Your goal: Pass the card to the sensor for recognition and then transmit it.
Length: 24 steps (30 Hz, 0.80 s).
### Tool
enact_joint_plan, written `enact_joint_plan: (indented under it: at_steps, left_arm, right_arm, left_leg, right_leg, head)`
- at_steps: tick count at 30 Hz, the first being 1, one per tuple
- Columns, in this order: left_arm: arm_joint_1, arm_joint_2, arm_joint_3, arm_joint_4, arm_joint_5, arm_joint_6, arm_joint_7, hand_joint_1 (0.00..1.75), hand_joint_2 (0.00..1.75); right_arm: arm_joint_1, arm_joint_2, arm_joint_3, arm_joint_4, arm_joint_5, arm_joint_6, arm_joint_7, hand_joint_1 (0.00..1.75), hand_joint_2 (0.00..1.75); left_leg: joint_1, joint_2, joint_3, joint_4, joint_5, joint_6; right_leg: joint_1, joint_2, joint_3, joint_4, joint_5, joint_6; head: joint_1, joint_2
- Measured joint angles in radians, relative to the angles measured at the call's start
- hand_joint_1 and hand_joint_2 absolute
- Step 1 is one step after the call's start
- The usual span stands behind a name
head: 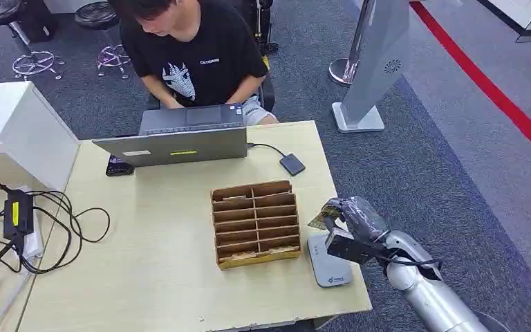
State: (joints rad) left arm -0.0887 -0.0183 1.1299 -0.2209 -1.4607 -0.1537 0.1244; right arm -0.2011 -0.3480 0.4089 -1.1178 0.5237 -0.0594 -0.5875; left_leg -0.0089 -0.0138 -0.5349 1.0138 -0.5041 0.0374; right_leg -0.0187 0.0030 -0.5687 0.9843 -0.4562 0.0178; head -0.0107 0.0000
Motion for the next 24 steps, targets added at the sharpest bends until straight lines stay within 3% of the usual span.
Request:
enact_joint_plan:
  at_steps: [12,16,24]
  left_arm:
    - [0.001,0.009,0.01,0.0,0.011,-0.004,0.002,0.0,1.75]
    - [0.0,0.01,0.01,0.0,0.007,-0.004,0.002,0.0,1.75]
    - [-0.001,0.008,0.01,0.0,0.001,-0.005,0.002,0.0,1.75]
  right_arm:
    - [0.064,-0.171,-0.004,-0.13,-0.021,0.183,-0.034,1.75,1.75]
    - [0.066,-0.18,0.016,-0.153,0.0,0.218,-0.043,1.75,1.75]
    - [0.0,-0.168,0.128,-0.095,0.032,0.214,-0.018,1.75,1.75]
  left_leg:
    - [0.0,0.0,0.0,0.0,0.0,0.001]
    - [0.0,0.001,0.0,0.0,0.0,0.0]
    - [0.0,0.001,0.0,0.0,0.0,0.0]
  right_leg:
    - [0.0,0.0,0.0,0.0,0.0,0.0]
    - [0.0,0.0,0.0,0.0,0.0,0.0]
    - [0.0,0.0,0.0,0.0,0.0,0.0]
  head:
    - [0.0,0.0]
    - [0.0,0.0]
    - [0.0,0.0]
